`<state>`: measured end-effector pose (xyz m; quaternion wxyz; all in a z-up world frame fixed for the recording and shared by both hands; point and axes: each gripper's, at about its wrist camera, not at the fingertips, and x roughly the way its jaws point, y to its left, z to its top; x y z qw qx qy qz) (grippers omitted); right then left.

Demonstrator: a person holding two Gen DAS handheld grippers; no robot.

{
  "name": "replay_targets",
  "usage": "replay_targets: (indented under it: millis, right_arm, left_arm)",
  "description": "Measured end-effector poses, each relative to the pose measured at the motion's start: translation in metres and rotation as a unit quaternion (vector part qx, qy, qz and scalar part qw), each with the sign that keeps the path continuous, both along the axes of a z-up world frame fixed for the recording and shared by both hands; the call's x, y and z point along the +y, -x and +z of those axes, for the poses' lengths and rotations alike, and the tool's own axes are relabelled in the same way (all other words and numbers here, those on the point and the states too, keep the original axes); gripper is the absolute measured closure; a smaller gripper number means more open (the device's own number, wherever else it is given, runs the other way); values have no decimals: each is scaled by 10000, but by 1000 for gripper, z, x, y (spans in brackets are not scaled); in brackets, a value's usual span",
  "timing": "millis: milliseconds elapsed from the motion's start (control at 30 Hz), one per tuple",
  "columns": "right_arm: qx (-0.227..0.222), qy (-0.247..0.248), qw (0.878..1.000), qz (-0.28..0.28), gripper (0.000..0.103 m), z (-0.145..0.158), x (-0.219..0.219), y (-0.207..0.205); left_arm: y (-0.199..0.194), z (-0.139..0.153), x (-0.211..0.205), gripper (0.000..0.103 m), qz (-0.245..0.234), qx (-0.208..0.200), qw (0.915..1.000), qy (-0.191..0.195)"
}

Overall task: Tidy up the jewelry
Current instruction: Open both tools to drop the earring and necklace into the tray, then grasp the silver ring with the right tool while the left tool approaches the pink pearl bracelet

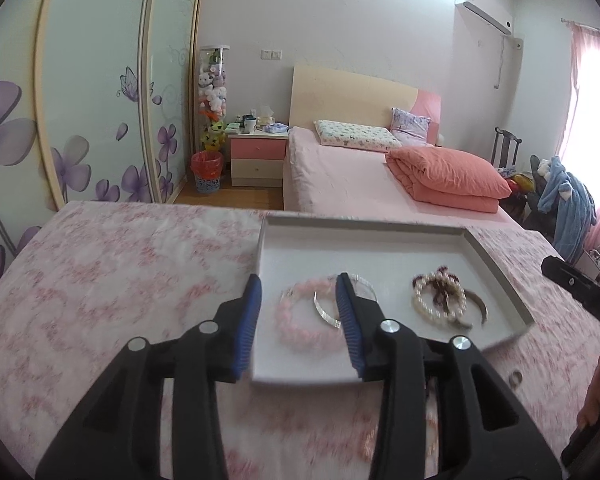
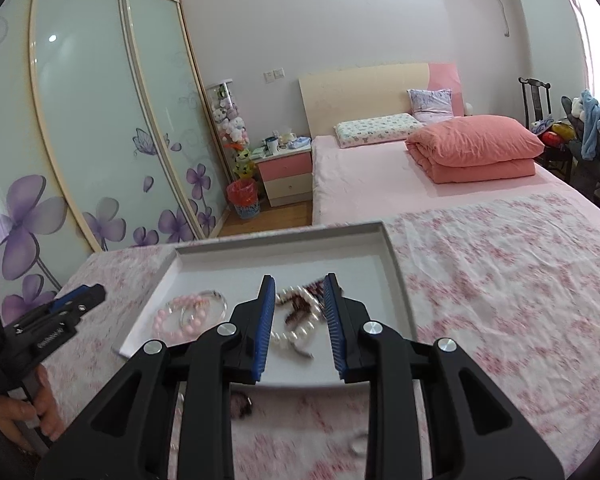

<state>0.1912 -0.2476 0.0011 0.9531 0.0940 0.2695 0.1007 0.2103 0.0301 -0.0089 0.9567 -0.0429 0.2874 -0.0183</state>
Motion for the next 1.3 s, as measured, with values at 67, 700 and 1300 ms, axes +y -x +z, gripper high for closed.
replay_targets:
  millis: [67,700,1300]
  right_arm:
    - [109,62,9999,-15,77,-4,-7,7]
    - [1436,709,9869,176,61,-81,-11,32]
    - [1492,1111,9823,209,70,-89,2,14]
  left_arm:
    - [17,-3,3,56,-39,34,10000,-48]
    - [64,-35,-5,25,-372,514,9975,-314]
    - [62,-51,-23,25,-612,703,9947,-426]
